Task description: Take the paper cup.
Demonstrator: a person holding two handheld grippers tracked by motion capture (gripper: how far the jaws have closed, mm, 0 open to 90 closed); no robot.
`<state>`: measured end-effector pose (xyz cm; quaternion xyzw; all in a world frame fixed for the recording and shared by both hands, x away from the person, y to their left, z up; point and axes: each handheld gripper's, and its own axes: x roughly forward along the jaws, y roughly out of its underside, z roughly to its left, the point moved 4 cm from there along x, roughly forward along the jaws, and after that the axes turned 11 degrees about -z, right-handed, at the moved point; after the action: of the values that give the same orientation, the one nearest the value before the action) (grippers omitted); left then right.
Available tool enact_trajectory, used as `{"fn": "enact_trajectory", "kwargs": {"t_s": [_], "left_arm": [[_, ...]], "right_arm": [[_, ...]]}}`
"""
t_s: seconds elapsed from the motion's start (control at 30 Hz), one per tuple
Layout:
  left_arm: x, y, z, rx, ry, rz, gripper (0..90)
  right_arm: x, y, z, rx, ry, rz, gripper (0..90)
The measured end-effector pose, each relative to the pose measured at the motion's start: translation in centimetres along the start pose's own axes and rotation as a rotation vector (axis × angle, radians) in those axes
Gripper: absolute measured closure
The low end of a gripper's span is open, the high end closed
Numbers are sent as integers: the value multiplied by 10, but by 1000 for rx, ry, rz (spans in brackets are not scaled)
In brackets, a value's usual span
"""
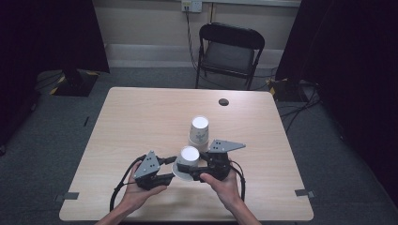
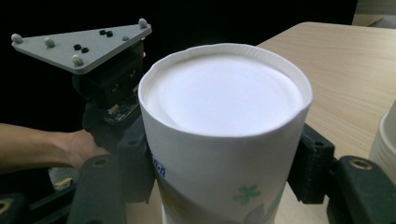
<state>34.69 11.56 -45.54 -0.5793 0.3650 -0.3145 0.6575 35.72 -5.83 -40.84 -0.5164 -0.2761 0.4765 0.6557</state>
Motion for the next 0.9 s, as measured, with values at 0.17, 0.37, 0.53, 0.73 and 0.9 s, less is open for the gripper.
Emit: {"fn": "enact_trajectory", "kwargs": {"t_s": [0.17,0.37,0.53,0.73,0.9], "left_arm": [[-1,-2,-2,30,-18,-17,552],[-1,-4,-9,90,-24,-10,686],[-2,-7,-8,91,-51,-20,735],[-6,-11,-6,83,-73,-48,780],[-7,-13,-6,35,-53,-52,808]], "right_arm": [[0,0,-5,70,-19,-6,364],[0,4,-12,180,-37,-16,364],[-1,6,-18,282,-58,-33,362],[0,6,-16,329,-72,-85,364],[0,6,-16,339,-81,-86,352]]}}
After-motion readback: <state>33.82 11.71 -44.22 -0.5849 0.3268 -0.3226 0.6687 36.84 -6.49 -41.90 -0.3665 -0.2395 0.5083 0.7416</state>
